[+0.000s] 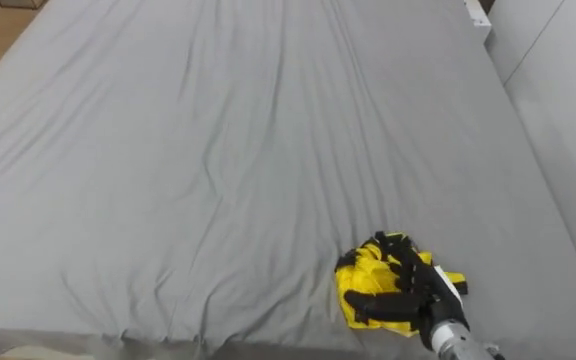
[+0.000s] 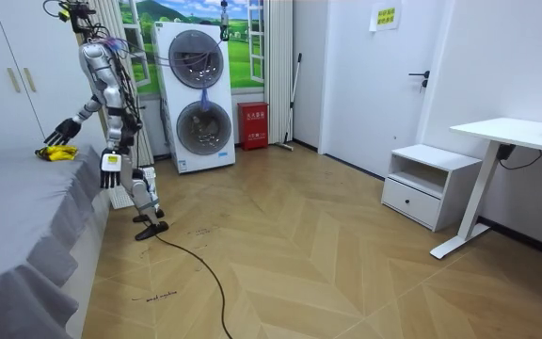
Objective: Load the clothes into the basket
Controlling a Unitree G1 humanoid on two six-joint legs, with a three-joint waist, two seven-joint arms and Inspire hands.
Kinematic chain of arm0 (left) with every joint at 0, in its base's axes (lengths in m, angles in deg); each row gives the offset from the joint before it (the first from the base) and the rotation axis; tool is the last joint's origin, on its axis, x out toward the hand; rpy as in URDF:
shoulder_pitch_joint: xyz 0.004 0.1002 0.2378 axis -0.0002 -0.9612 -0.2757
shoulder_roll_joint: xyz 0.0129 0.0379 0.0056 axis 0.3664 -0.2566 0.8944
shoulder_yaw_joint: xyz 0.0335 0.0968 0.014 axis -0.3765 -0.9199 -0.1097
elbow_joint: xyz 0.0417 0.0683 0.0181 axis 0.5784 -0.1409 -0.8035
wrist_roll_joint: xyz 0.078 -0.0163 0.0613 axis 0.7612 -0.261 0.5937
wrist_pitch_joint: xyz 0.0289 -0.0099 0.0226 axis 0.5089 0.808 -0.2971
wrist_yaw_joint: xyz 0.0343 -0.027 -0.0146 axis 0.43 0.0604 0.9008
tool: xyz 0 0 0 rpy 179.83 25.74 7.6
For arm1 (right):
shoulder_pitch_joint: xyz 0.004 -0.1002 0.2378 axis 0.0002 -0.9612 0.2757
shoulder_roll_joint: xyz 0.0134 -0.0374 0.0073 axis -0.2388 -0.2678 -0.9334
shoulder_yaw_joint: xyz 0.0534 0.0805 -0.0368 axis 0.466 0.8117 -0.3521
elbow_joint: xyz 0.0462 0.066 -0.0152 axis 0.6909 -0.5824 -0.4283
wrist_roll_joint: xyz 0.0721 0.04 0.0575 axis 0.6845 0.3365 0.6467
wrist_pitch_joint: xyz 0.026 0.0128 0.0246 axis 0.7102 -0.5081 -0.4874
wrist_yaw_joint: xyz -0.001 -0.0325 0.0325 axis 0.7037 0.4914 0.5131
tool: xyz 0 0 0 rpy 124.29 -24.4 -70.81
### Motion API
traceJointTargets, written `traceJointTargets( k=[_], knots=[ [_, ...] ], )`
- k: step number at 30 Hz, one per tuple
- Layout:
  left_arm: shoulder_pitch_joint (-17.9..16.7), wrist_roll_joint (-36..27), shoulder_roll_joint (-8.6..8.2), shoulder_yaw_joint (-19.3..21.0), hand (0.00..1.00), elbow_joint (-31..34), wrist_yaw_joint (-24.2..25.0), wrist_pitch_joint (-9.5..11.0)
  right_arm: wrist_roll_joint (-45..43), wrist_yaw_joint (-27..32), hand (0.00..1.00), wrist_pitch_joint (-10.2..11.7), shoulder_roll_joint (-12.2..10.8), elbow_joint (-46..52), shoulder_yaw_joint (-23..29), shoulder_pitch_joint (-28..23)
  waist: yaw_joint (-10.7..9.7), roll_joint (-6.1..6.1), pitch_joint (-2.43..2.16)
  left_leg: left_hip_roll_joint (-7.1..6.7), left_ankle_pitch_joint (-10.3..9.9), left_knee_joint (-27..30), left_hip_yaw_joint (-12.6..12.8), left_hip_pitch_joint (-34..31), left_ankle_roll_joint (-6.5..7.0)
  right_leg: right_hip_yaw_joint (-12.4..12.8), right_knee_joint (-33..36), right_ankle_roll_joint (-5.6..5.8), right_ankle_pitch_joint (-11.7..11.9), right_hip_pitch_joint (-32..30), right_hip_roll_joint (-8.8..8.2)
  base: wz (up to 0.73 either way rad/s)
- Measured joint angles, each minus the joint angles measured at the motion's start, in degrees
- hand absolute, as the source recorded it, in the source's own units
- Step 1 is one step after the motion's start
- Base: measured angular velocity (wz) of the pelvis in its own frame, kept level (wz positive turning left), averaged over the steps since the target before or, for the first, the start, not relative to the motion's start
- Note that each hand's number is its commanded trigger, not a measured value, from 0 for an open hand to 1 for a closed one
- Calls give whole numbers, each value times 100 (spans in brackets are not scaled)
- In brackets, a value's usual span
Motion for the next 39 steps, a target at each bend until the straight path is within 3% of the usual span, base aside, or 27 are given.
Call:
traceJointTargets(
  k=[5, 8, 10, 13, 18, 19, 21, 22, 26, 39],
  knots=[
    [163, 83, 24, 28, 0, -128, 64, -69, -187, 264, 0, 16, 62, -1050, 102, 761, 27, -20, 25, -63, 97, -21, -75, -235, 63, -122, 64, 32, 20, -234, -83, 14],
    [243, -5, 39, 6, 0, -146, 90, -72, -238, 551, 0, 68, 167, -1481, 102, 1011, 170, -62, 59, -82, 116, 2, -131, -396, 84, -157, 75, 52, 43, -364, -103, 8],
    [381, 2, 62, 6, 0, -177, 120, -73, -460, 709, 0, 158, 280, -1922, 156, 1238, 252, -116, 96, -97, 158, 21, -183, -604, 106, -230, 155, 52, 51, -564, -105, 16],
    [499, -40, 88, -101, 0, -243, 146, -83, -630, 896, 0, 162, 504, -2345, 166, 1593, 326, -102, 118, -116, 187, 22, -210, -781, 130, -269, 154, 66, 93, -730, -146, 7],
    [610, -291, 125, -249, 0, -222, 153, -171, -722, 1162, 0, 148, 685, -2608, 158, 1753, 419, -98, 148, -139, 192, -11, -222, -905, 140, -268, 147, 82, 103, -859, -149, 0],
    [636, -330, 128, -251, 0, -193, 152, -205, -819, 1255, 8, 151, 717, -2619, 161, 1768, 426, -98, 149, -140, 193, -2, -228, -971, 142, -266, 148, 85, 105, -926, -161, 3],
    [676, -330, 122, -258, 0, -126, 148, -237, -969, 1393, 96, 150, 801, -2687, 163, 1884, 422, -93, 152, -151, 203, 30, -244, -1133, 155, -264, 156, 85, 105, -1063, -180, 5],
    [741, -327, 109, -265, 0, -133, 140, -262, -1087, 1434, 100, 152, 916, -2774, 177, 1972, 424, -79, 161, -162, 212, 40, -258, -1226, 167, -264, 158, 91, 109, -1146, -187, 5],
    [757, -333, 113, -356, 0, -126, 108, -289, -1214, 1544, 100, 104, 1157, -3060, 328, 2187, 465, -47, 184, -184, 228, 8, -258, -1302, 186, -258, 159, 110, 121, -1245, -196, 0],
    [815, -342, 150, -380, 0, -123, 108, -357, -1146, 1476, 100, -105, 1344, -3110, 385, 2293, 437, -55, 193, -180, 231, -26, -227, -1434, 189, -232, 158, 113, 122, -1418, -205, -2]
  ],
)
